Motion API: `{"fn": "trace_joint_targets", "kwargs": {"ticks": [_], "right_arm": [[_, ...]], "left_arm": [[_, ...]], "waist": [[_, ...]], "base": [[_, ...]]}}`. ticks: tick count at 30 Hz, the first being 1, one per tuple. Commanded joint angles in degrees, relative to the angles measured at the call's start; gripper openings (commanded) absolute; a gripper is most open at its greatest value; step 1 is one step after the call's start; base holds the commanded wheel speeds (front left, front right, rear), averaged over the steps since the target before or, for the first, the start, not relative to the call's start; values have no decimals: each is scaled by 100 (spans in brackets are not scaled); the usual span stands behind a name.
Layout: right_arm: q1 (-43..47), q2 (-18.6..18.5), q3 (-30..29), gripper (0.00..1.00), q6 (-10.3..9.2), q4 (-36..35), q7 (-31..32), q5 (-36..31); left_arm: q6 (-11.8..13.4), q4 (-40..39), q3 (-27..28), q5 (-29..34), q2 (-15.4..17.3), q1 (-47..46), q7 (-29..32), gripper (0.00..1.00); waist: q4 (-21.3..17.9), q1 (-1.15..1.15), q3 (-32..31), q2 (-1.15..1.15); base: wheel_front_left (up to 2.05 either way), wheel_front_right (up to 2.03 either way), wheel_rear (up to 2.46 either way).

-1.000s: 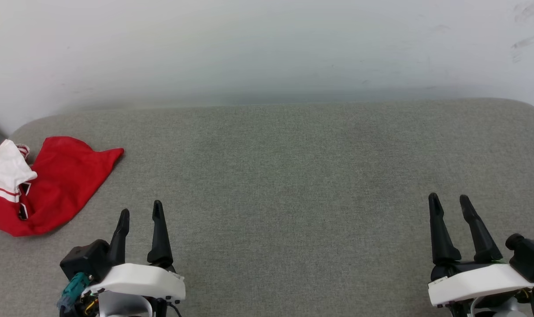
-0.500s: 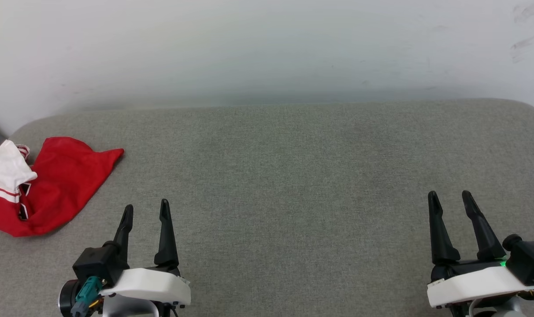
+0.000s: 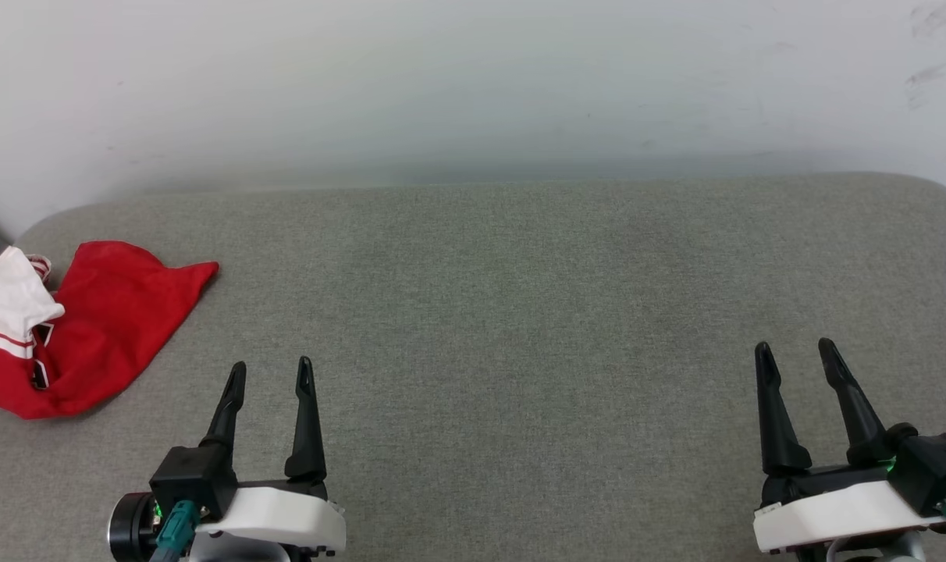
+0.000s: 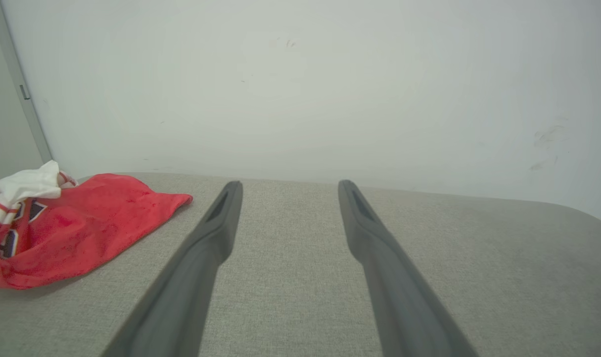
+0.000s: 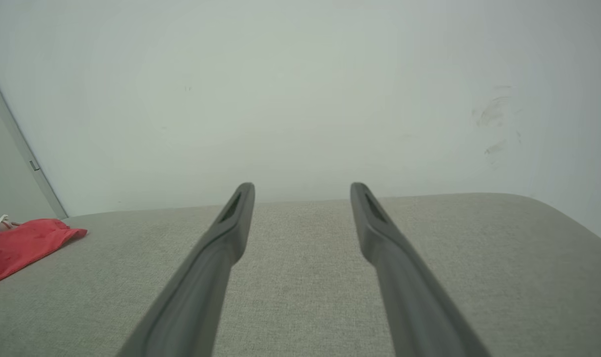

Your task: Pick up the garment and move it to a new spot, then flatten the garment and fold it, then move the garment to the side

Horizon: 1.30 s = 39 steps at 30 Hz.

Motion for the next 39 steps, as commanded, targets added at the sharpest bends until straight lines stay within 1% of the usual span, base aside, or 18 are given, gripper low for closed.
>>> {"fn": "trace_joint_targets", "kwargs": {"ticks": [1,18,25,32,39], "right_arm": [[19,13,19,100,0,-60,-49,-108],[126,15,22,100,0,25,-213,-250],[135,15,-4,100,-1,212,-207,79],[141,15,-9,100,0,223,-207,111],[145,15,-5,100,0,157,-207,49]], "left_arm": [[-33,-17,27,116,0,38,-51,100],[-209,162,119,553,-73,130,-222,100],[-236,249,96,418,-76,99,-227,100],[-219,306,90,362,-77,73,-226,100],[-182,314,175,372,-77,-5,-221,100]], "waist": [[2,0,-1,0],[2,0,-17,0],[2,0,-1,0],[23,0,5,0],[368,0,57,0]], "base": [[0,0,0],[0,0,0],[0,0,0],[0,0,0],[0,0,0]]}}
